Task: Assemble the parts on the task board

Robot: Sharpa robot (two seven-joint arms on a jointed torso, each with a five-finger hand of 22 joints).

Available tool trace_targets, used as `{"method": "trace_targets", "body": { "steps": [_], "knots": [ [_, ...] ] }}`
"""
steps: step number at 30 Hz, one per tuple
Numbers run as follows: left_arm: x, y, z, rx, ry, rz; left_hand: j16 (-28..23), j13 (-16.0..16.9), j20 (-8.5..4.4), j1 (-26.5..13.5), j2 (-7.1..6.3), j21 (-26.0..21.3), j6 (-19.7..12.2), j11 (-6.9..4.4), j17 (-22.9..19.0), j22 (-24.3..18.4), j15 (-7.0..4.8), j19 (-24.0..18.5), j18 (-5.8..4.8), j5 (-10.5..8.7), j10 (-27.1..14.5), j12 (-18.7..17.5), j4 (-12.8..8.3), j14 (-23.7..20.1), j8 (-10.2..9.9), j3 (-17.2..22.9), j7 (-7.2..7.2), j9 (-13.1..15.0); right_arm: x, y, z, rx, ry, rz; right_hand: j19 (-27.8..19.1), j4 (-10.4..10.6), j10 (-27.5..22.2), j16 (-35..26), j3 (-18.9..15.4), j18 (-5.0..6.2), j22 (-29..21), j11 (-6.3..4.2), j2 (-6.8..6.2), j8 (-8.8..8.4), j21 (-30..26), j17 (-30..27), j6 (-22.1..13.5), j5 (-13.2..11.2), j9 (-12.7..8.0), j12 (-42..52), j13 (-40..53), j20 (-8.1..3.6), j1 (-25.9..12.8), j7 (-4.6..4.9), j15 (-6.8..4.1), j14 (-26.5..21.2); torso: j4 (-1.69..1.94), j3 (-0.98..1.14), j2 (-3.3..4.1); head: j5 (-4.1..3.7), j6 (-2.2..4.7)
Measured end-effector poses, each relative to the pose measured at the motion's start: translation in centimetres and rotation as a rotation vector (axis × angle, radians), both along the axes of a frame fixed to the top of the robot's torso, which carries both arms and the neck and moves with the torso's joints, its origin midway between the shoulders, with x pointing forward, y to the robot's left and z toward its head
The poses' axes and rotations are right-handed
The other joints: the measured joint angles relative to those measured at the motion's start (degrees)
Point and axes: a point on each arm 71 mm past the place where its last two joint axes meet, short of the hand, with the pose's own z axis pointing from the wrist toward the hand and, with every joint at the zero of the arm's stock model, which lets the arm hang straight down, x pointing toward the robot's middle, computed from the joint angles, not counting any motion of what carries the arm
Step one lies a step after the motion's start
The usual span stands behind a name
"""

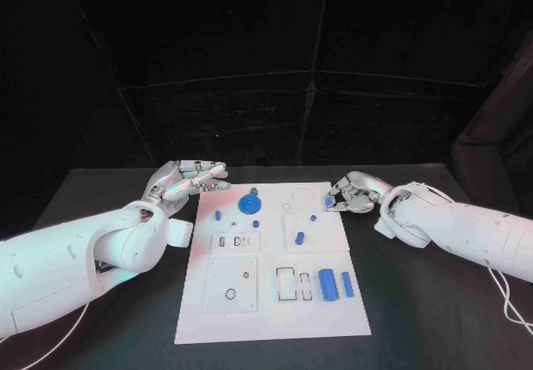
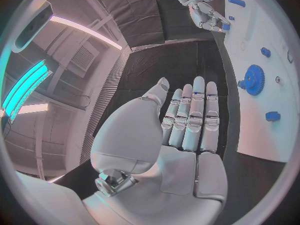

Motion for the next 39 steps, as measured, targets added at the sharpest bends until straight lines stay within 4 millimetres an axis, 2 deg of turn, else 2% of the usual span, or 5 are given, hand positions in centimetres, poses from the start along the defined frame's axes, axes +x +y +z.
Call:
{"method": "trace_targets", "body": {
  "steps": [9,15,21,32,39],
  "knots": [
    [0.0,0.1,0.0,0.001,0.001,0.002,0.0,0.0,0.00,0.0,0.00,-0.2,0.0,0.00,0.0,-0.1,0.00,0.0,0.00,0.00,0.0,-0.3,0.0,0.0,0.0,0.0,0.00,0.0,-0.5,0.3,0.6,0.028,-0.065,-0.009,0.0,-0.6,0.0,0.3,1.5,0.00,0.0,0.00,0.83,0.06,0.2,0.0,0.1,-1.5,0.0,0.1,0.0,-0.39,-0.4,0.07,-0.21,-0.2,-0.08,0.00,-0.13,0.27,0.21],
    [0.0,0.2,0.0,0.002,0.001,0.004,-0.3,0.0,0.00,0.0,0.00,-0.4,0.2,0.00,0.1,-0.1,0.00,0.0,0.01,0.00,0.0,-0.3,-0.6,0.0,0.0,0.3,-0.21,0.0,-1.6,2.0,1.6,0.062,-0.093,0.003,0.0,-0.4,0.2,0.3,1.3,-0.01,0.0,-0.19,1.28,0.06,0.2,0.0,0.1,0.0,-0.1,-0.2,0.1,-0.39,-0.8,0.07,-0.20,-0.2,-0.09,-0.17,-0.46,0.45,-0.10],
    [0.3,0.3,-0.1,0.005,0.000,0.010,-0.3,0.0,0.01,0.0,0.00,-0.4,0.4,-0.01,0.1,-0.1,0.00,0.0,0.00,0.00,0.0,-0.3,-0.6,0.0,0.0,0.3,-0.04,0.0,-2.6,5.9,3.2,0.072,-0.109,0.023,0.0,-0.2,0.0,0.3,1.5,0.00,0.0,-0.41,1.24,0.03,0.2,0.0,0.1,0.0,-0.1,-0.5,0.1,-0.39,-0.9,0.07,-0.20,-0.2,-0.09,-0.56,-1.10,0.92,-0.64],
    [1.7,1.4,-0.5,0.018,0.001,0.057,-0.3,0.0,0.02,0.0,0.00,-0.7,0.8,-0.42,0.4,-0.1,-0.11,0.0,0.00,0.00,0.8,-0.5,-0.9,0.7,0.0,0.6,-0.33,0.0,-3.6,16.7,3.6,0.056,-0.092,0.109,0.0,0.1,0.1,0.3,1.7,0.00,0.0,-0.51,1.10,-0.21,0.2,0.0,0.1,0.0,-0.3,-0.7,0.0,-0.39,-1.8,0.07,-0.20,-0.2,0.01,-1.21,-2.60,3.55,-2.27],
    [1.8,1.1,-0.4,0.010,0.004,0.057,-0.6,0.0,0.02,-0.2,0.21,-0.7,1.0,-0.42,0.5,-0.2,-0.11,0.0,0.00,0.00,0.8,-0.5,-1.0,0.7,0.0,0.7,-0.46,0.0,-3.8,20.3,2.8,0.013,-0.067,0.128,0.0,0.1,0.1,0.3,1.7,0.00,0.0,-0.51,0.87,-0.37,0.2,0.0,0.1,0.0,-0.3,-0.9,0.0,-0.39,-2.2,0.08,-0.20,-0.2,0.26,-1.66,-3.11,4.27,-2.77]
  ]
}}
